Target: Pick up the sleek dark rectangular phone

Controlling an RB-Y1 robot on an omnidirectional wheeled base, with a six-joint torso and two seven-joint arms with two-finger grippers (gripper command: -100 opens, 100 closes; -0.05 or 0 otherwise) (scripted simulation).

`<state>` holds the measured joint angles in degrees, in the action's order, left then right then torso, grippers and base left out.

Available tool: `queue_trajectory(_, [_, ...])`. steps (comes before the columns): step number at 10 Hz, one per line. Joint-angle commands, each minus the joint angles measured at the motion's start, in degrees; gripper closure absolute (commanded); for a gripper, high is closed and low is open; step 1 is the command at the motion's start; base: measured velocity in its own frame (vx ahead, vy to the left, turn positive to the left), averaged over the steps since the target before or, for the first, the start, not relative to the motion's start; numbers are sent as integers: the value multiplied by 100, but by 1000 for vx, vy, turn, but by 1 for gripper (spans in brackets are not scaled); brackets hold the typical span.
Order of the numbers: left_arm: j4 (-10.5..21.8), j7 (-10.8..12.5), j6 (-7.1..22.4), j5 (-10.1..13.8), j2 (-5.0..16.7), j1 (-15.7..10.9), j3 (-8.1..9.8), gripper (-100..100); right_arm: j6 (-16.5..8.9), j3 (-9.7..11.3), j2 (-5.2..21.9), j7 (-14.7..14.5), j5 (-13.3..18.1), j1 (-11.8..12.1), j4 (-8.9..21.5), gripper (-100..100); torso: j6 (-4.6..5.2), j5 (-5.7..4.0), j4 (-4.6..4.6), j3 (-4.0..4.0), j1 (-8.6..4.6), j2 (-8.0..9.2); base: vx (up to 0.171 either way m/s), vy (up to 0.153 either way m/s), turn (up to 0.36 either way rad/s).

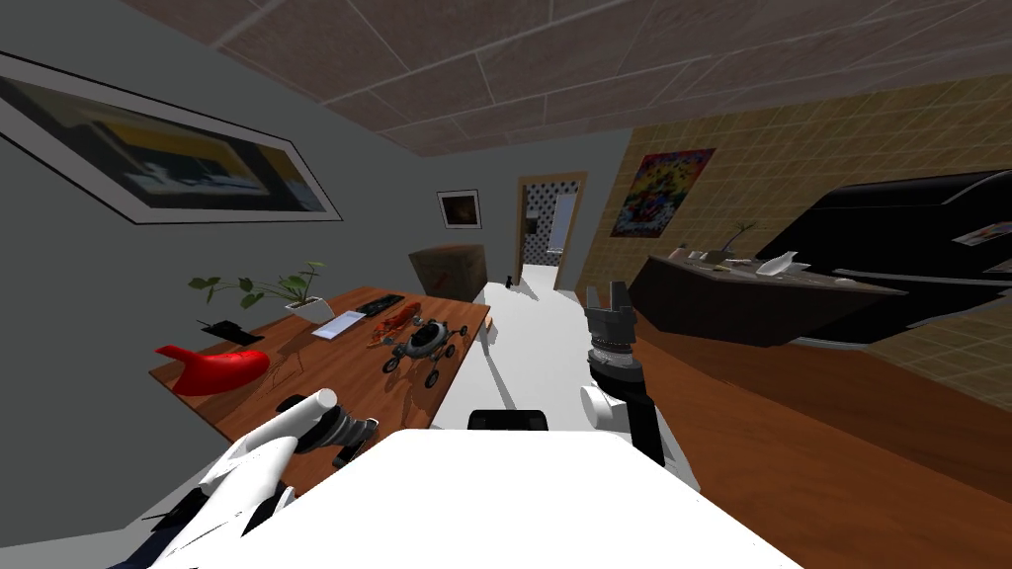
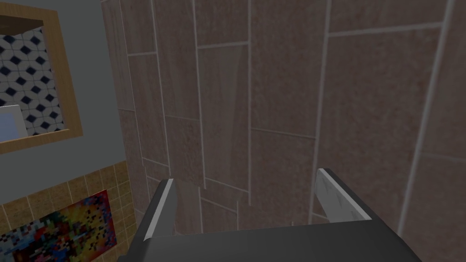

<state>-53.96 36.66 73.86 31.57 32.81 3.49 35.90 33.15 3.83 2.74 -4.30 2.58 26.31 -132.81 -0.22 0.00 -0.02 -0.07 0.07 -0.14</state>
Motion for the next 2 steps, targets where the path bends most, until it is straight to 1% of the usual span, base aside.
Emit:
queue_trajectory(1, [0,0,0,0,0,0,0,100,0,0,0,0,0,0,0,0,0,0,0,0,0,0,-9,-12,0])
queue_trajectory(2, [-7,1,24,5,9,2,6,0,0,0,0,0,0,0,0,0,1,3,-1,-2,4,-3,0,0,0])
